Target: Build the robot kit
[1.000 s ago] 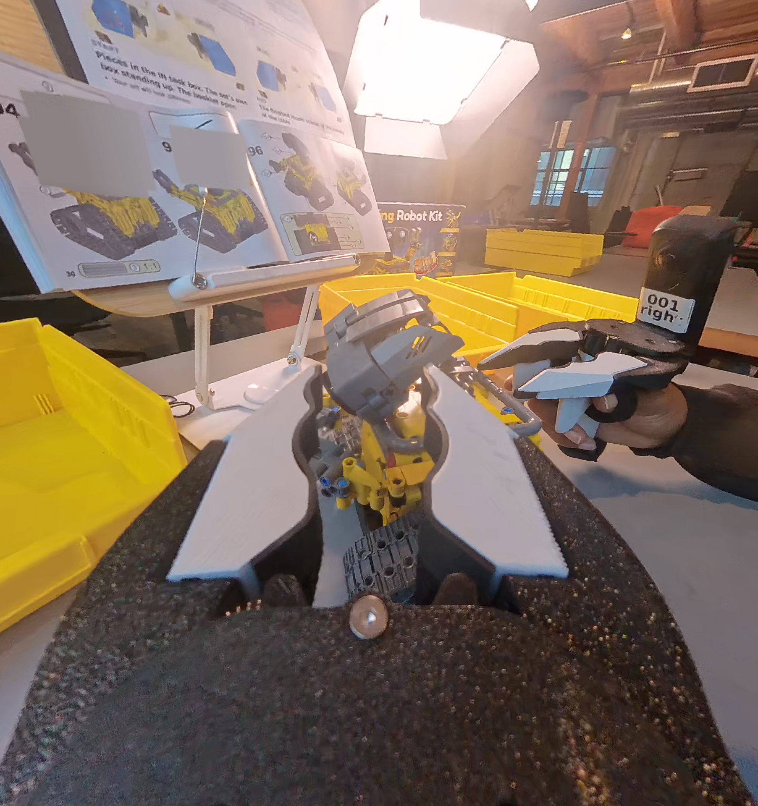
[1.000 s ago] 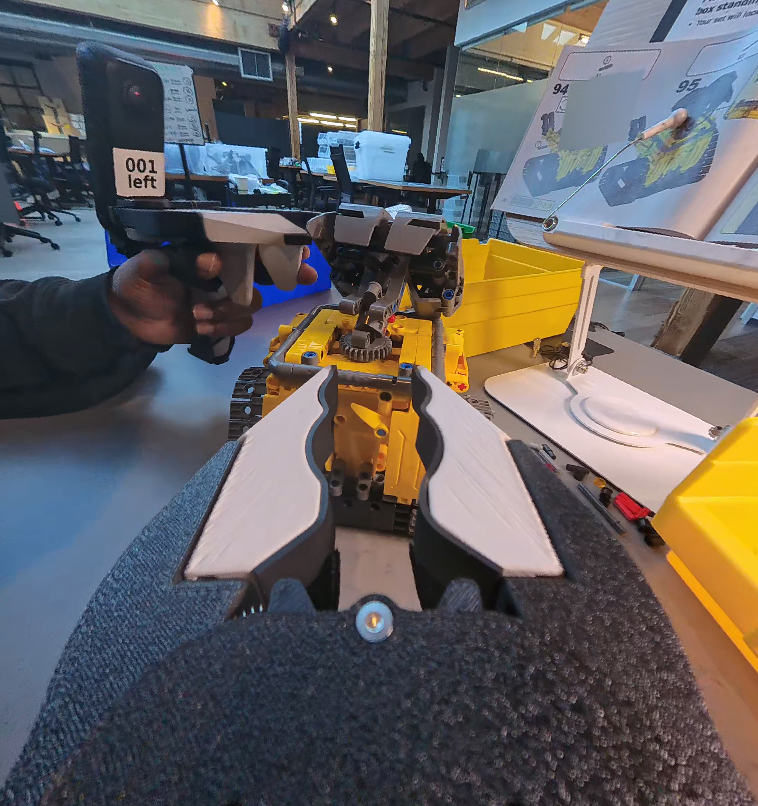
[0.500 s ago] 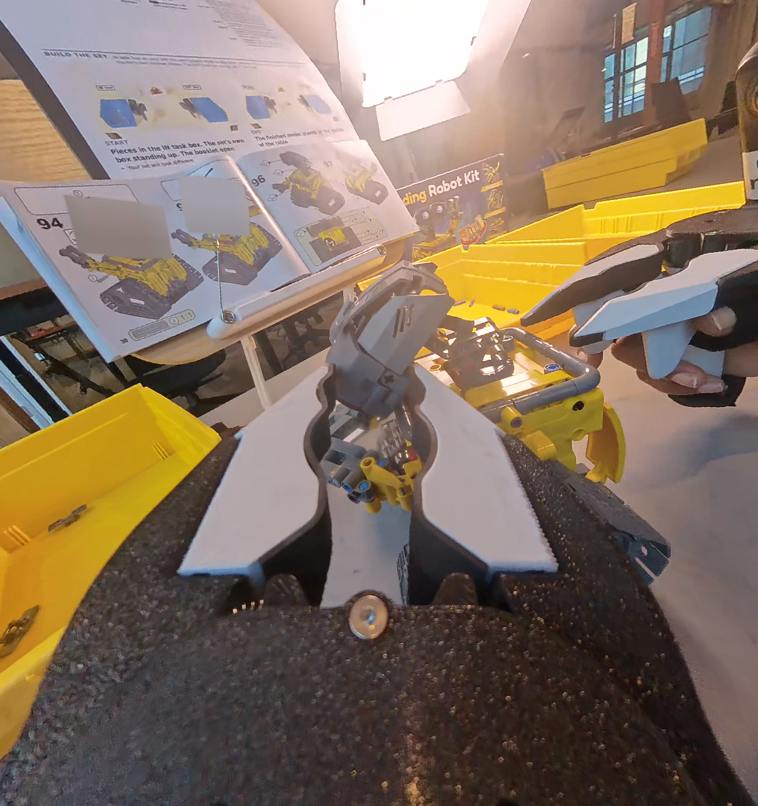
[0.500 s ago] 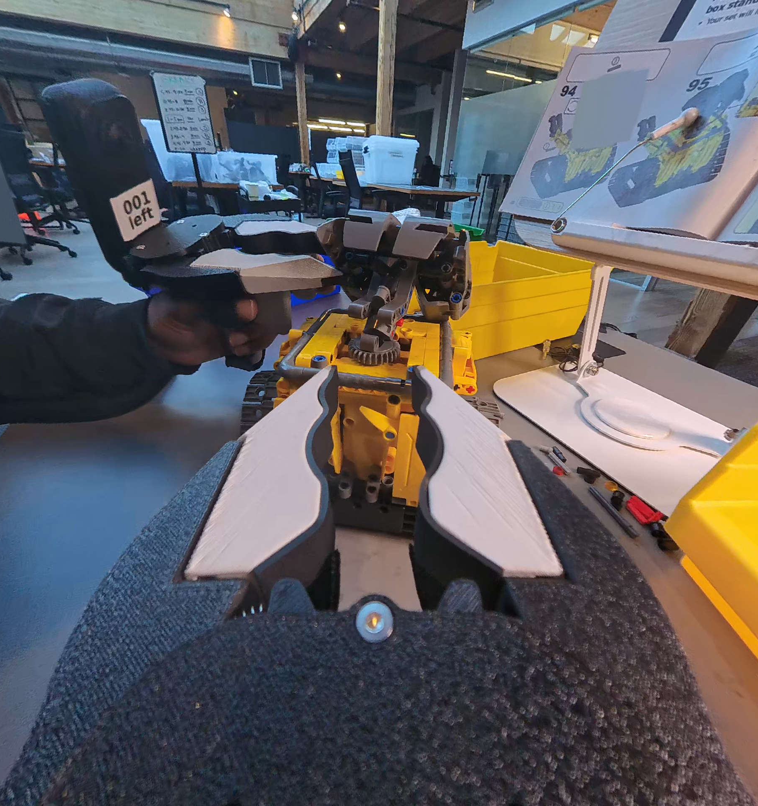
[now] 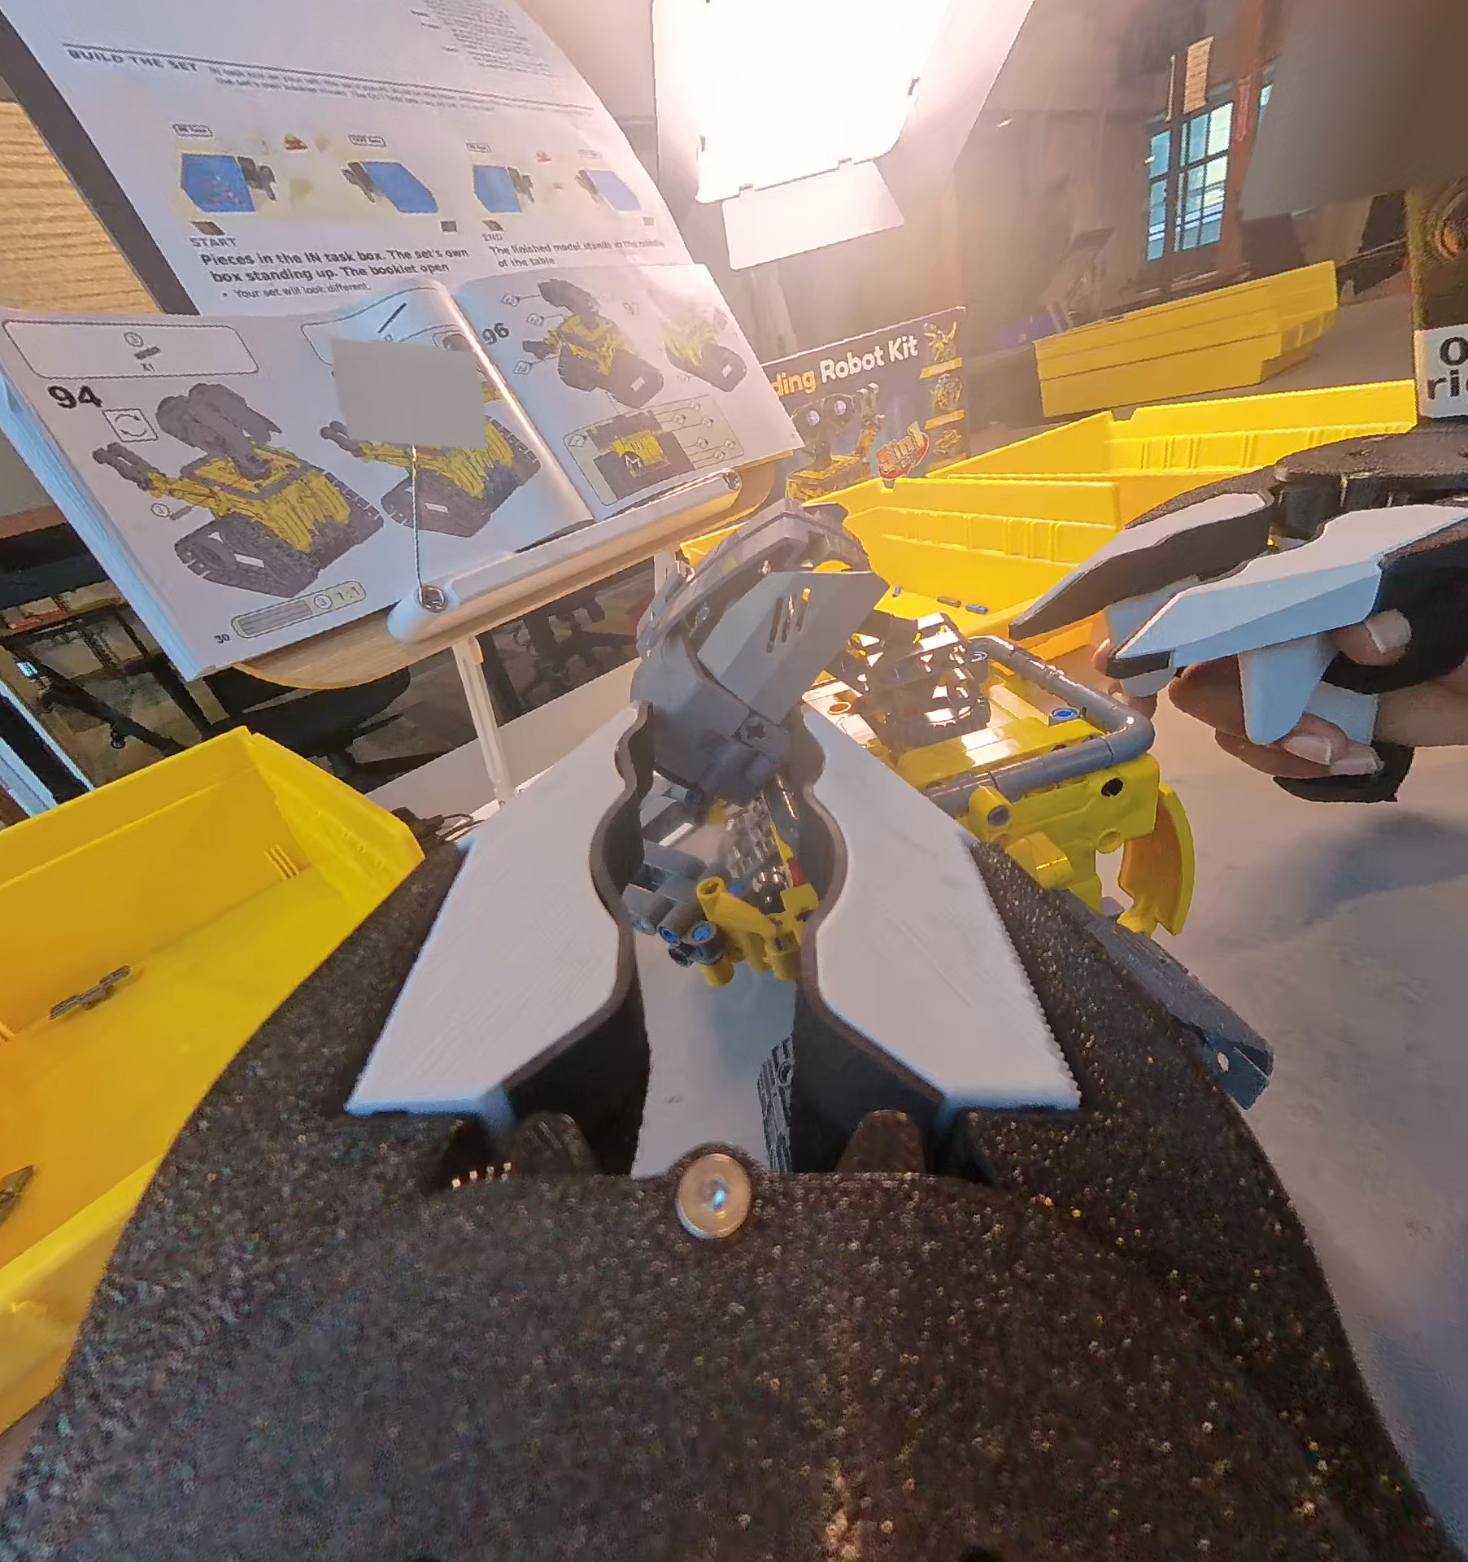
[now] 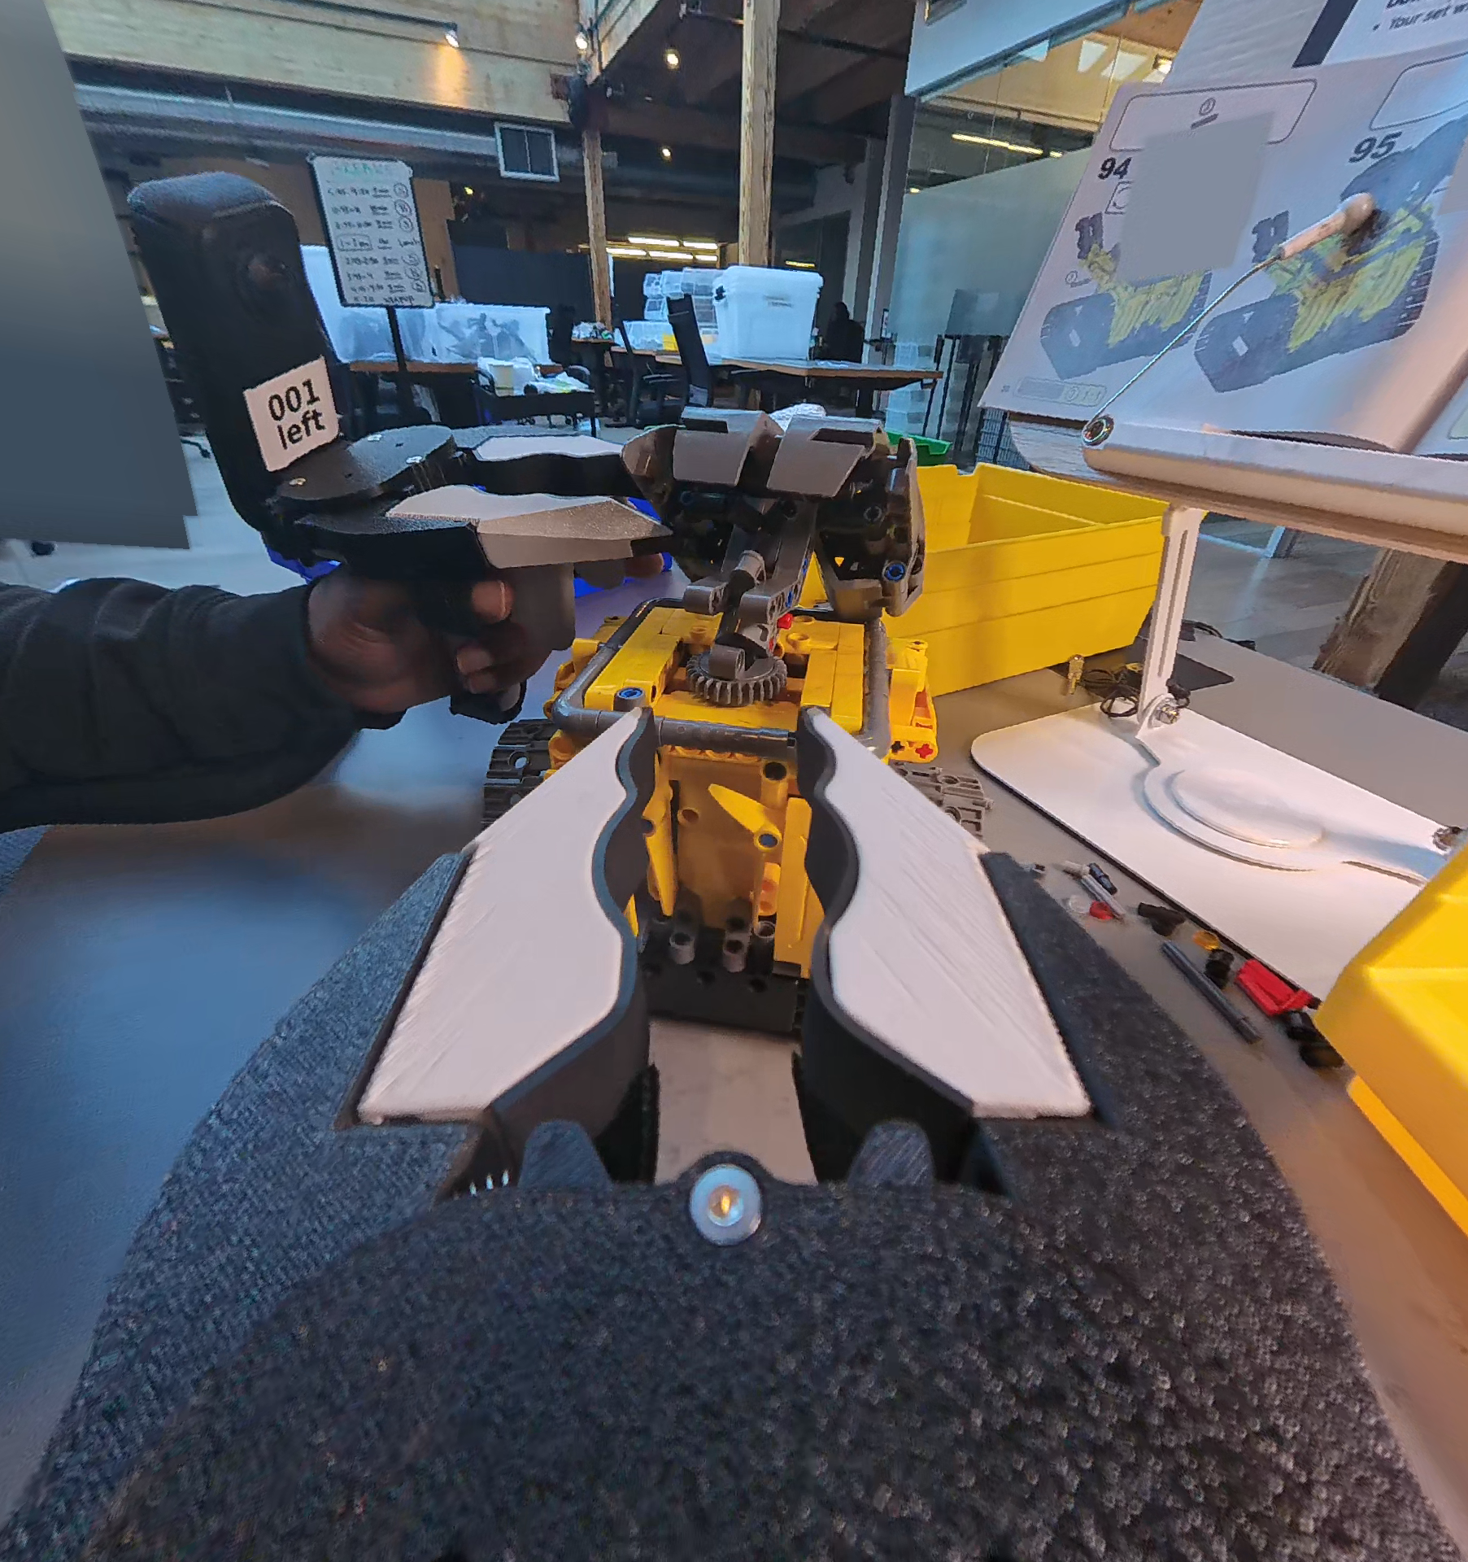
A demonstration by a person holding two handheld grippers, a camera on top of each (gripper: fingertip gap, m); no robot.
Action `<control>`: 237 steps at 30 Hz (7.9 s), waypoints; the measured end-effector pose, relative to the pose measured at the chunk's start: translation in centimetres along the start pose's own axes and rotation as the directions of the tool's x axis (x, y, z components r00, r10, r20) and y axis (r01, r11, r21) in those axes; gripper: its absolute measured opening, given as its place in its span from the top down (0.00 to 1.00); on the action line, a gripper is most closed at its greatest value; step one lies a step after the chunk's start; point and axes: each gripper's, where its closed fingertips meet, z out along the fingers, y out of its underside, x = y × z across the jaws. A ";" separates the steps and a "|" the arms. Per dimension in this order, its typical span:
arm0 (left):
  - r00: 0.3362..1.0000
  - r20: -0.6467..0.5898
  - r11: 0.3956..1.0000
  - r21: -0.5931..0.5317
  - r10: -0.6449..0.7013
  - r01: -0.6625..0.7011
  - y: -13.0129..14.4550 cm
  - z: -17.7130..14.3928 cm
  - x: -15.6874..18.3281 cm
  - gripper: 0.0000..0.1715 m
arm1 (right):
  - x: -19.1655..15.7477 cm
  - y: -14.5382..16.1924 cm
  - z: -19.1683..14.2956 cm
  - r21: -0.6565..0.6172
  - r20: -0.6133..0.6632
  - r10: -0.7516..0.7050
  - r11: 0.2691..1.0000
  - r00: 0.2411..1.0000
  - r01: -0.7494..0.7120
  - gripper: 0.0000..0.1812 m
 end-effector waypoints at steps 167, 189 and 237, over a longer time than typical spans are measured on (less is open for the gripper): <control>0.961 -0.260 0.996 0.018 0.092 -0.090 -2.1 1.6 3.1 0.68 | 0.2 -2.3 5.1 -0.334 0.075 -0.075 0.938 0.994 0.096 0.97; 0.957 -0.201 0.975 -0.031 0.210 -0.221 -1.9 1.2 2.3 0.65 | 0.1 -2.2 5.3 -0.315 0.074 -0.002 0.949 0.997 0.026 0.96; 0.982 0.106 0.897 -0.400 -0.156 0.186 -4.5 1.6 1.5 1.00 | 0.4 -2.2 5.5 -0.351 -0.064 -0.136 0.931 0.989 0.105 0.97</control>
